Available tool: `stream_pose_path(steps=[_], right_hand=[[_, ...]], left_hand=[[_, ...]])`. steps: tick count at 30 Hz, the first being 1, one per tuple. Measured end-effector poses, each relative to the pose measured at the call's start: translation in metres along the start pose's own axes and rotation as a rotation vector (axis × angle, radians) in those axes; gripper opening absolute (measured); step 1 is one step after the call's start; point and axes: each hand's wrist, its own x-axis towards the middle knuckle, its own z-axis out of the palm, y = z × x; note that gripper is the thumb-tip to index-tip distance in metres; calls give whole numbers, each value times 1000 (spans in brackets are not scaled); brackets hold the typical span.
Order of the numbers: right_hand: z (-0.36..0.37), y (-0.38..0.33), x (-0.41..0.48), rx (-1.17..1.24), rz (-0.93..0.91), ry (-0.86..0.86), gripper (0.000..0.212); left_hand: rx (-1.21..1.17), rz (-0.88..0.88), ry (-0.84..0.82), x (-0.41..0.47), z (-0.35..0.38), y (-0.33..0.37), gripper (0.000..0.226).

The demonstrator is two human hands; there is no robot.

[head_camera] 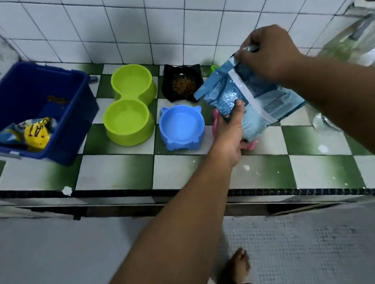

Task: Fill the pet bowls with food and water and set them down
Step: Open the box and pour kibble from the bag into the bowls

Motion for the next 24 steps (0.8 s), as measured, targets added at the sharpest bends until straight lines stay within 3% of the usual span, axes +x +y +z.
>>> stream_pose_path(steps=[4,6,11,15,20,24], right_hand=[[33,-12,2,-23,-46,-97,19],[47,-19,3,-45,-78,-144,15],[72,-28,12,-161,-124,-262,14],[84,-32,21,-192,-112,-282,22],[92,-36,24,-236,-100,-299,27],[97,-39,27,-257,-75,-331,27]], left_hand=[[-131,2,-8,-8,-22,-6,68],[-154,-1,1,-6,-29,-12,57],[-147,-85,-58,-9,-37,-17,101],[-160,-99,-94,-2,-47,-14,87],[-156,-108,-142,0,-47,-16,93],[-162,-103,-134,7,-49,-18,85]])
